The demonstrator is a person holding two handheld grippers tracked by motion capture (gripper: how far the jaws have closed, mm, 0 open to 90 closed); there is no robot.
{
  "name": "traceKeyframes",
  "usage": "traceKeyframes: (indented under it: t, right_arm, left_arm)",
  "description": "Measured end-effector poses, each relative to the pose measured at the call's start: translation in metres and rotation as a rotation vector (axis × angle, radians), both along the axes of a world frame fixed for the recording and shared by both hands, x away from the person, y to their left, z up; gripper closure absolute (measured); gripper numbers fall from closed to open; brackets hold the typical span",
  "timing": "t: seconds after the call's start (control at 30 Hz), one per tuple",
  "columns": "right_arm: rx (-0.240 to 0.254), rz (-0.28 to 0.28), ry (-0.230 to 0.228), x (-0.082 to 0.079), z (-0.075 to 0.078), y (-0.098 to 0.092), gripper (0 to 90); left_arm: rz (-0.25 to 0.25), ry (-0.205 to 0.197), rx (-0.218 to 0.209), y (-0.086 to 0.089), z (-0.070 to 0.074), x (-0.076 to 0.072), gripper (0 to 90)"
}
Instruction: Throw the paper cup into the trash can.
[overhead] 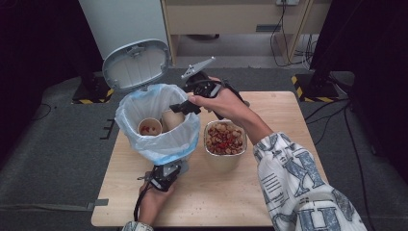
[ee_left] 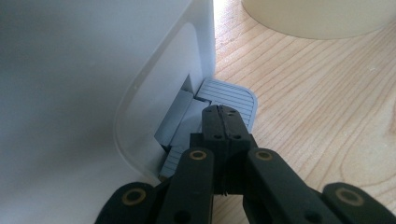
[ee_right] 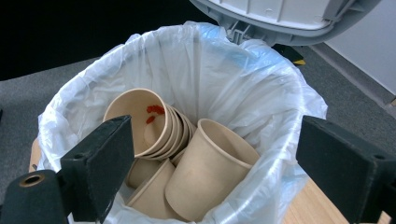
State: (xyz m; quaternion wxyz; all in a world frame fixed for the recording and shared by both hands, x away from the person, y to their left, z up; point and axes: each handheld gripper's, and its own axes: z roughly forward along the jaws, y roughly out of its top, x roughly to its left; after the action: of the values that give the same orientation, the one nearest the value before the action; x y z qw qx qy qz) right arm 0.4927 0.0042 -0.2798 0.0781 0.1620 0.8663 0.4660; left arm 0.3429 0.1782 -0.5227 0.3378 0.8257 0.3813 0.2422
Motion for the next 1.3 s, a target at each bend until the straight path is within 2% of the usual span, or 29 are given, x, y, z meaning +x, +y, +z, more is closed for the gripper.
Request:
traceKeyframes:
  t: [0.37,1.3]
  right_arm:
    - [0.008,-0.065,0.005,0.004,-0.002,-0.014,10.5]
    - [0.021,-0.152,-0.005,0.010,-0.007,-0.062,9.4]
  left_arm:
    - [0.001,0.000,-0.001,0.000,0.000,0.000,89.9]
    - [0.000,0.000,0.000,0.000,0.000,0.000,89.9]
